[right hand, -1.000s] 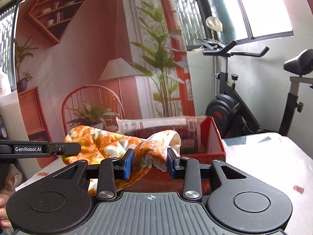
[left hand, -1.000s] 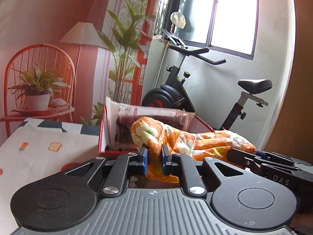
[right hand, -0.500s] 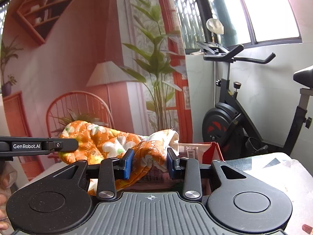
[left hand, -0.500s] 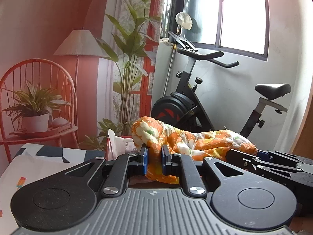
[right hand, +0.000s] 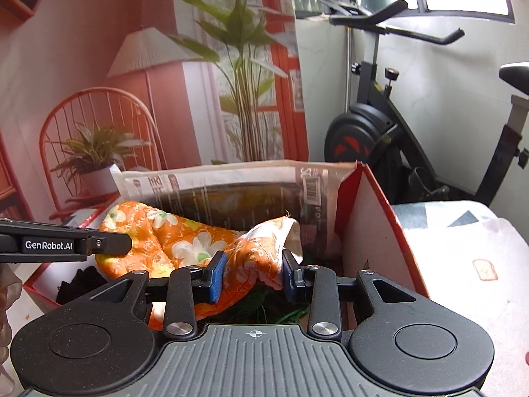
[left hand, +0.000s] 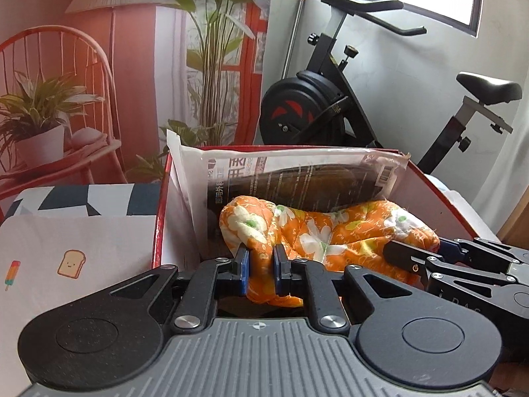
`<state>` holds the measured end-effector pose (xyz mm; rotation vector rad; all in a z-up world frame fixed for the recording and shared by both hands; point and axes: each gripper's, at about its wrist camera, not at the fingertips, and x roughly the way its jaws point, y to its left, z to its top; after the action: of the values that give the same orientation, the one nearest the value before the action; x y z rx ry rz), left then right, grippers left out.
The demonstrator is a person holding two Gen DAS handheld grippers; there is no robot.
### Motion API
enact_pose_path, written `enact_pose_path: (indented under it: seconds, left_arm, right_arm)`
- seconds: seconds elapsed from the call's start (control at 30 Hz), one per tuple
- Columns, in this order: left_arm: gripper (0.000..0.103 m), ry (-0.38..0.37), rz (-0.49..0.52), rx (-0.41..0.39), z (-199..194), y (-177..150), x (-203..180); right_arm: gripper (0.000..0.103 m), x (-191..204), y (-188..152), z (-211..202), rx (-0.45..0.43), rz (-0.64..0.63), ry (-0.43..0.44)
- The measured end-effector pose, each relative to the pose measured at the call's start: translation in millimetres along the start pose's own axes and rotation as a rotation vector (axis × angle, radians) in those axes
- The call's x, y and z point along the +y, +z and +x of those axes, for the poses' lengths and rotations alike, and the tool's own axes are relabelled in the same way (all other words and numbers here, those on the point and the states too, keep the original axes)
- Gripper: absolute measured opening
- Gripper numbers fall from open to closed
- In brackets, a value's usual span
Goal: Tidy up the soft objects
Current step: 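Lift the orange floral cloth up and lower it into the red box, then open both grippers to release the orange cloth in the box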
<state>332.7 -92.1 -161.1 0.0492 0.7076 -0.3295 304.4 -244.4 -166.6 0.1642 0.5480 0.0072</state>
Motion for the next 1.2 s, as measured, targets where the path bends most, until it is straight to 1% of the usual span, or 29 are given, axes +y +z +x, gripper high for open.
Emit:
enact_pose_path:
  seconds: [0.17, 0.23, 0.3, 0.4, 0.47, 0.53, 0.57, 0.6, 0.63, 0.7, 0.73, 0.8, 0.87, 0.93, 1.07, 1.1, 1.2]
  left_arm:
    - [0.023, 0.024, 0.015, 0.025, 1.7, 1.3, 2.3]
    - [0.032, 0.022, 0.015, 0.017, -1.0, 3.0, 2.9]
    - [0.039, 0.028, 0.019, 0.005, -5.0, 3.5, 2.6]
    - [0.045, 0.038, 0.028, -0.008, -9.8, 5.6, -0.2]
    - [0.045, 0.04, 0.033, -0.017, -13.1, 5.5, -1.4]
    - [0.047, 0.043, 0.037, -0.023, -15.2, 4.5, -1.7]
    - [0.048, 0.044, 0.041, -0.026, -17.0, 3.7, -2.0]
    - [0.05, 0.046, 0.043, -0.032, -19.0, 3.0, -2.5]
    - [0.051, 0.048, 0.046, -0.036, -20.9, 2.6, -3.6]
    - [0.052, 0.046, 0.046, -0.043, -26.1, 1.6, -3.8]
    - [0.053, 0.044, 0.045, -0.047, -28.8, 1.1, -4.0]
    - [0.055, 0.038, 0.044, -0.053, -35.6, -1.0, -4.6]
    - [0.059, 0.028, 0.045, -0.059, -43.9, -4.6, -5.1]
    - [0.064, 0.023, 0.043, -0.063, -53.7, -9.3, -5.6]
    - [0.067, -0.008, 0.02, -0.062, -77.0, -26.8, -5.6]
    - [0.067, -0.007, 0.019, -0.065, -83.1, -33.3, -6.9]
    - [0.068, 0.044, 0.04, -0.057, -97.8, -56.7, -14.5]
  right_arm:
    - [0.032, 1.5, -2.5, 4.7, 0.043, 0.026, -0.009]
    - [0.032, 0.9, -2.4, 5.9, 0.065, 0.044, -0.013]
    - [0.032, -0.9, -2.3, 4.4, 0.077, 0.059, -0.016]
    - [0.034, -3.0, -2.3, 1.9, 0.086, 0.061, -0.03]
    - [0.04, -3.9, -3.3, 0.9, 0.093, 0.058, -0.047]
    - [0.048, -2.5, -3.7, -0.4, 0.096, 0.039, -0.072]
    - [0.05, -2.4, -3.7, -1.7, 0.094, 0.033, -0.087]
    - [0.057, -2.7, -4.0, -3.2, 0.094, 0.029, -0.1]
    - [0.061, -2.8, -4.0, -4.9, 0.091, 0.026, -0.111]
    - [0.062, -2.7, -3.7, -9.3, 0.085, 0.011, -0.12]
    - [0.072, -1.2, -3.5, -11.7, 0.082, -0.001, -0.134]
    - [0.084, 0.9, -2.9, -20.2, 0.058, -0.019, -0.159]
    - [0.085, 0.9, -2.2, -30.4, 0.039, -0.025, -0.155]
    - [0.093, 0.3, -2.3, -40.8, 0.027, -0.028, -0.156]
    - [0.099, 0.1, -7.5, -67.6, -0.002, -0.033, -0.133]
    - [0.099, 1.3, -10.8, -76.1, -0.01, -0.038, -0.127]
    - [0.099, 2.8, -23.9, -95.3, -0.021, -0.049, -0.115]
